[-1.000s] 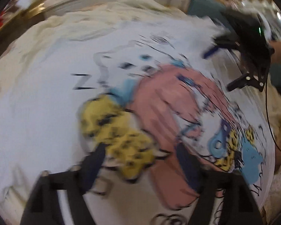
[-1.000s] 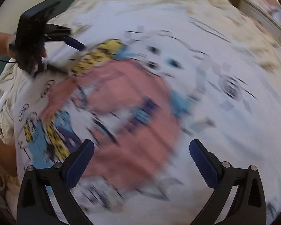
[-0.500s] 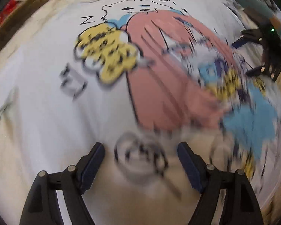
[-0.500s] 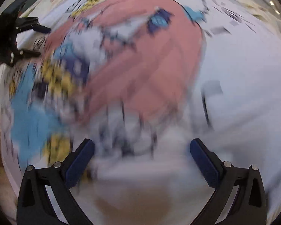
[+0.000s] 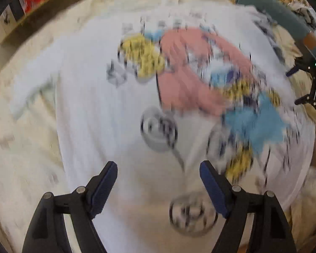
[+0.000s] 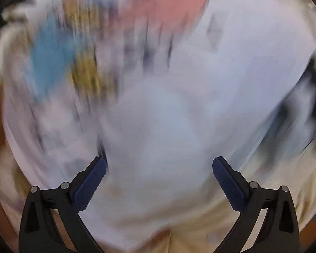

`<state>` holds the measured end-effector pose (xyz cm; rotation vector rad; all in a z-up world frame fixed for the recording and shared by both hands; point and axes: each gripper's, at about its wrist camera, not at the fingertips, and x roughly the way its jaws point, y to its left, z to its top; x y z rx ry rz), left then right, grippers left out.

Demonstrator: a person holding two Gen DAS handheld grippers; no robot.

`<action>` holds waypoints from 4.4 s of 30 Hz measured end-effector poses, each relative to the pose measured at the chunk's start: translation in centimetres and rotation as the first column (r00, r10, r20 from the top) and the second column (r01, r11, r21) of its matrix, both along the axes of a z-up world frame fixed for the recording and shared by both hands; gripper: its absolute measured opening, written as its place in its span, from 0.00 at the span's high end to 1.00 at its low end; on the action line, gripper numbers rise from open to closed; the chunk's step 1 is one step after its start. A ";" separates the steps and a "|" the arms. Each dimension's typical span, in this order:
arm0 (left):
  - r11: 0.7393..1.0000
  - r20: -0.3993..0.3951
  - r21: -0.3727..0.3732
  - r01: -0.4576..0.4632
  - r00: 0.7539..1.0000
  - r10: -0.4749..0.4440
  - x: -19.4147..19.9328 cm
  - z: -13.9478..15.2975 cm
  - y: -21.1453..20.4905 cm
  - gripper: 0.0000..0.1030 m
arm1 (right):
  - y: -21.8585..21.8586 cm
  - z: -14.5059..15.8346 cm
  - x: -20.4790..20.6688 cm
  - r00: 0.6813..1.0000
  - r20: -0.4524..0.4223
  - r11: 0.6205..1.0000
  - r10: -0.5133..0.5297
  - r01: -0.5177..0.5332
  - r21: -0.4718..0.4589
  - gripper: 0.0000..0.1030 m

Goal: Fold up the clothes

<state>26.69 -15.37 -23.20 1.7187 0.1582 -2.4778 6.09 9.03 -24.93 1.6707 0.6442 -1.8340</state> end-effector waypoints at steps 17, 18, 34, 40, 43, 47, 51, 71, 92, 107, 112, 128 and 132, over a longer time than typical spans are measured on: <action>0.983 0.097 0.036 0.182 0.978 -0.184 3.7 -4.9 10.9 0.21 | -2.0 -5.3 8.1 0.992 0.051 0.993 0.114 -0.116 0.025 0.00; 0.988 0.118 0.084 0.133 0.983 -0.142 4.1 -5.0 9.9 0.21 | -1.7 -5.5 8.6 0.987 0.088 0.989 0.133 -0.138 0.051 0.00; 0.988 0.033 -0.030 -0.149 0.988 0.150 -2.0 11.4 -3.6 0.21 | 0.1 17.0 -5.7 0.990 -0.093 0.991 -0.103 0.095 -0.091 0.01; 0.963 -0.045 -0.152 -0.224 0.974 0.220 -5.2 20.3 -6.1 0.21 | -1.8 29.8 -8.9 0.940 -0.234 0.966 -0.248 0.220 -0.140 0.00; 0.969 -0.021 -0.157 -0.189 0.982 0.188 -8.0 22.5 -4.9 0.21 | -3.1 30.0 -9.2 0.930 -0.237 0.957 -0.281 0.252 -0.147 0.00; 0.987 0.006 -0.092 -0.131 0.991 0.132 -11.2 24.2 -2.6 0.21 | -3.8 29.5 -9.3 0.921 -0.230 0.946 -0.316 0.288 -0.146 0.00; 0.996 0.014 -0.069 -0.061 0.998 0.062 -13.6 25.1 0.0 0.21 | -4.6 29.0 -9.5 0.910 -0.223 0.935 -0.351 0.325 -0.145 0.00; 0.971 0.045 -0.022 0.239 0.970 -0.238 -26.4 18.4 12.8 0.21 | 4.5 28.3 -10.3 0.842 -0.331 0.902 -0.426 0.366 -0.230 0.00; 0.806 -0.252 0.126 0.578 0.805 -0.537 -47.5 12.0 19.4 0.21 | 24.1 13.0 -13.7 0.579 -0.244 0.617 -0.778 0.631 -0.470 0.28; 0.715 -0.105 0.024 0.699 0.713 -0.693 -61.9 4.7 24.1 0.21 | 29.6 7.8 -15.1 0.475 -0.082 0.428 -0.876 0.686 -0.589 0.46; 0.696 -0.097 0.034 0.717 0.696 -0.712 -65.3 3.2 25.9 0.21 | 30.3 6.9 -14.7 0.474 -0.063 0.414 -0.878 0.690 -0.593 0.46; 0.575 -0.064 0.113 0.810 0.584 -0.809 -68.9 1.9 28.4 0.59 | 32.0 6.7 -13.7 0.477 0.040 0.337 -0.878 0.675 -0.657 0.46; 0.590 -0.054 0.111 0.799 0.598 -0.800 -68.4 1.6 28.3 0.73 | 32.0 5.9 -14.0 0.468 0.096 0.286 -0.879 0.677 -0.678 0.46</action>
